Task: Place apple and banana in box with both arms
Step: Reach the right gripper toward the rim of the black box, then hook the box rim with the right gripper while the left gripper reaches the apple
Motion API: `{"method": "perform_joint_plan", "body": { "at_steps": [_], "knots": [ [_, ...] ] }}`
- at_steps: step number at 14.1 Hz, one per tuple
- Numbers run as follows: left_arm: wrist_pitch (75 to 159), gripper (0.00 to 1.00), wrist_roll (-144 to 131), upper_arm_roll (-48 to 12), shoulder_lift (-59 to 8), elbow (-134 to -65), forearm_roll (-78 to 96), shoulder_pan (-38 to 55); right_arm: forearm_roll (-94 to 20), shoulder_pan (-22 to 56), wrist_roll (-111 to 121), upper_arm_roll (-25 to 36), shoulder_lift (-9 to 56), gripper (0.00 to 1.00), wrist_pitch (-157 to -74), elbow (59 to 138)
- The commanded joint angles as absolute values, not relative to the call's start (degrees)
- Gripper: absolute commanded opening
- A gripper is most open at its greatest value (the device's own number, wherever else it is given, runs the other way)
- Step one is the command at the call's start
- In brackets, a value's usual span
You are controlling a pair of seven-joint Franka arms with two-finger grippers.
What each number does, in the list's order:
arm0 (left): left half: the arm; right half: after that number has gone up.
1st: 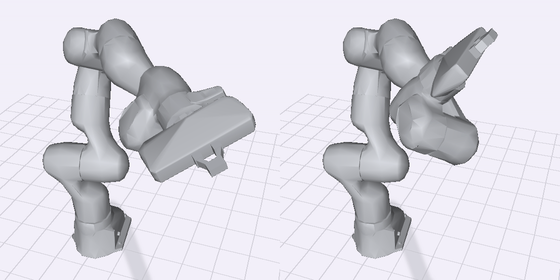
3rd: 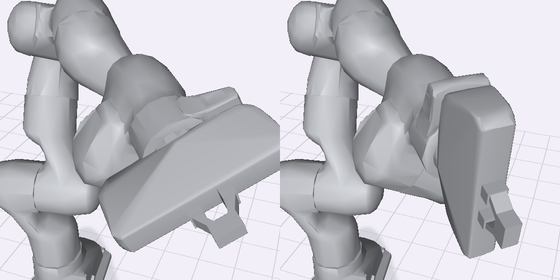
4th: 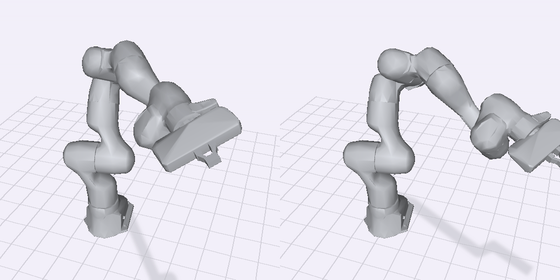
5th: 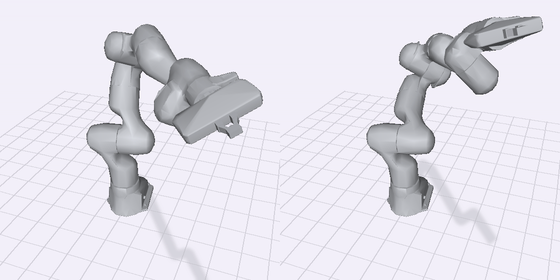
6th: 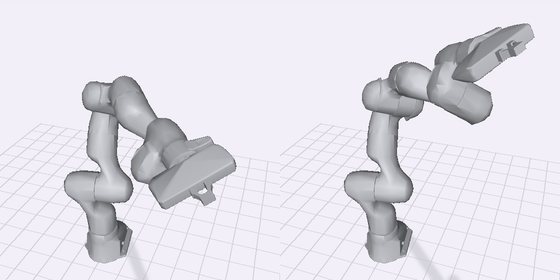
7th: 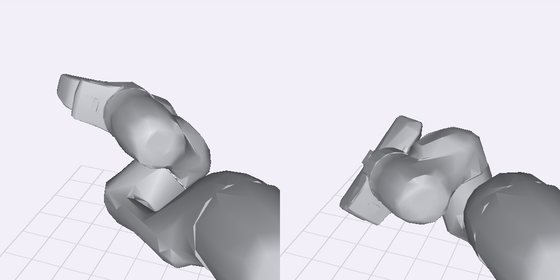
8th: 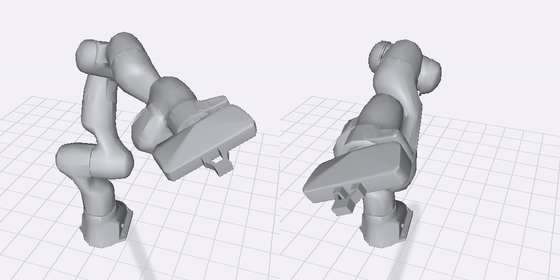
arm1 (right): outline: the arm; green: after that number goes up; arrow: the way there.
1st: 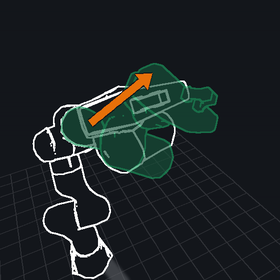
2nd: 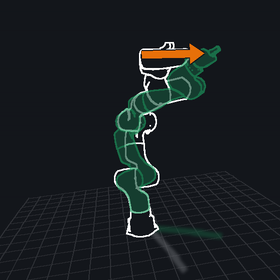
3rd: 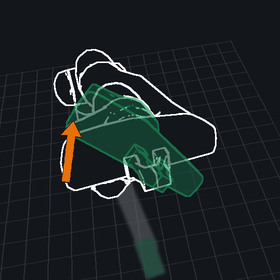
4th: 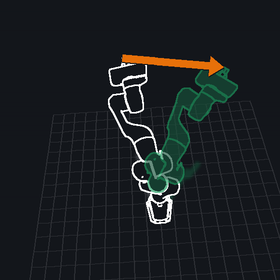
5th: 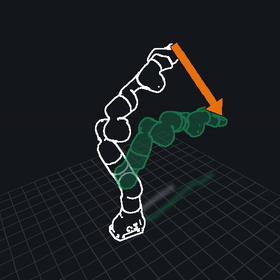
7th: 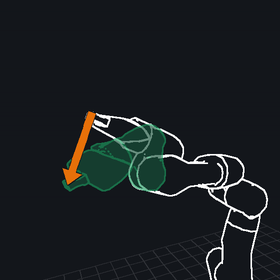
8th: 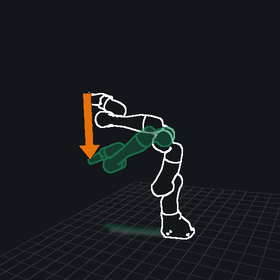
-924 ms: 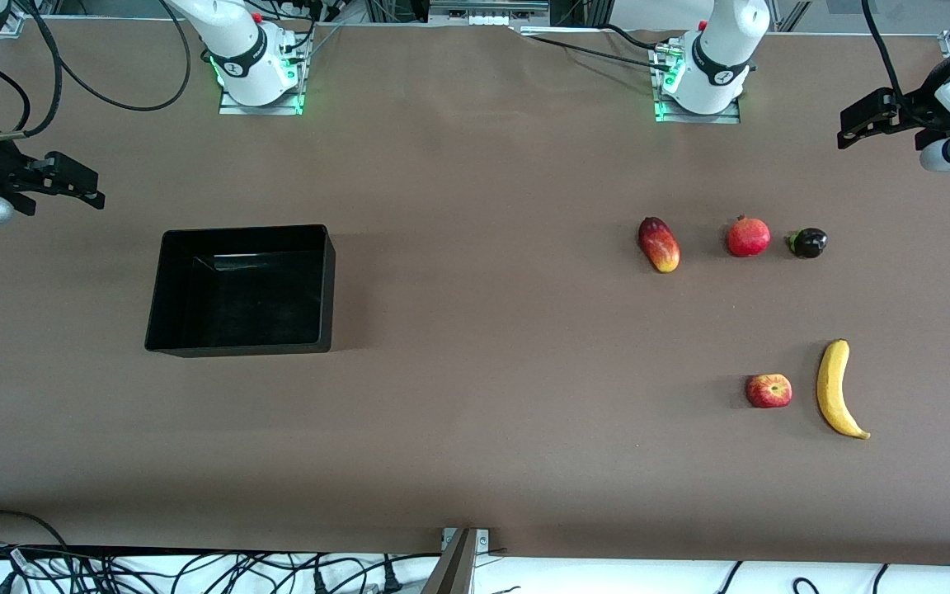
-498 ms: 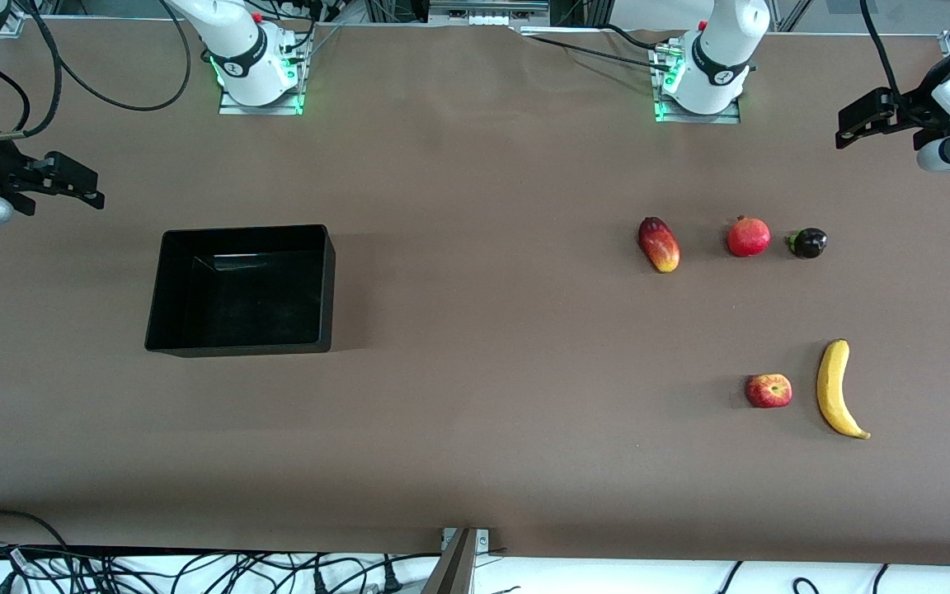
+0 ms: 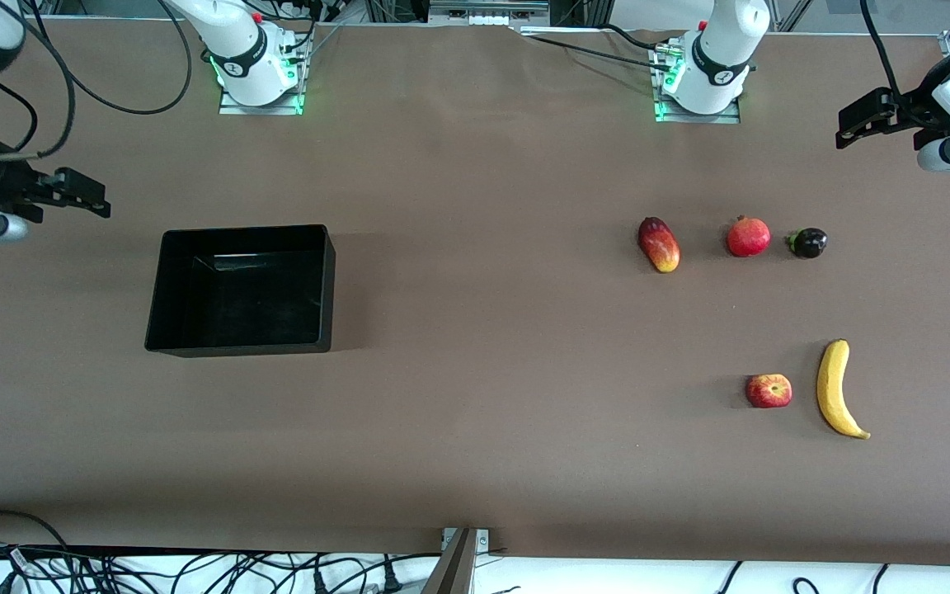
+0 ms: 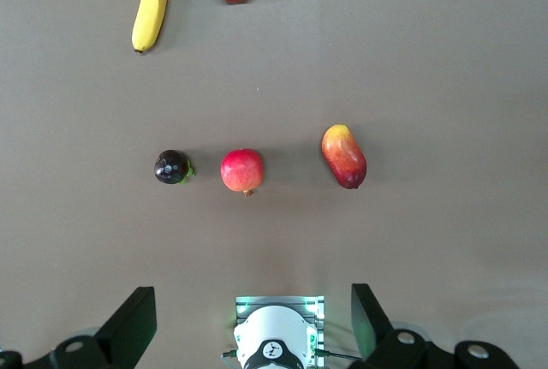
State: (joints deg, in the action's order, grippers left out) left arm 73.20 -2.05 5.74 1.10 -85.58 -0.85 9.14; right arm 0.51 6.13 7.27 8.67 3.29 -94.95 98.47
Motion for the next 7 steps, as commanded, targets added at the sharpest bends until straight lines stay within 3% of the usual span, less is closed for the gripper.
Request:
{"method": "perform_joint_plan", "body": {
  "at_steps": [1, 4, 7],
  "knots": [
    [73.6, 1.0, -2.4, 5.0, 2.3, -86.7, 0.4, 8.3, 1.3, 4.9, 6.9, 9.3, 8.8, 1.0, -100.5, 101.1],
    [76.7, 1.0, -2.5, 5.0, 1.8, -88.8, 0.4, 8.5, 0.9, 4.6, 7.0, 10.5, 12.8, 1.0, -110.4, 106.8],
    [85.9, 1.0, -2.5, 5.0, -0.5, -93.9, 0.4, 8.6, 0.5, 3.3, 7.7, 10.5, 15.3, 1.0, -123.0, 114.8]
  ]
}}
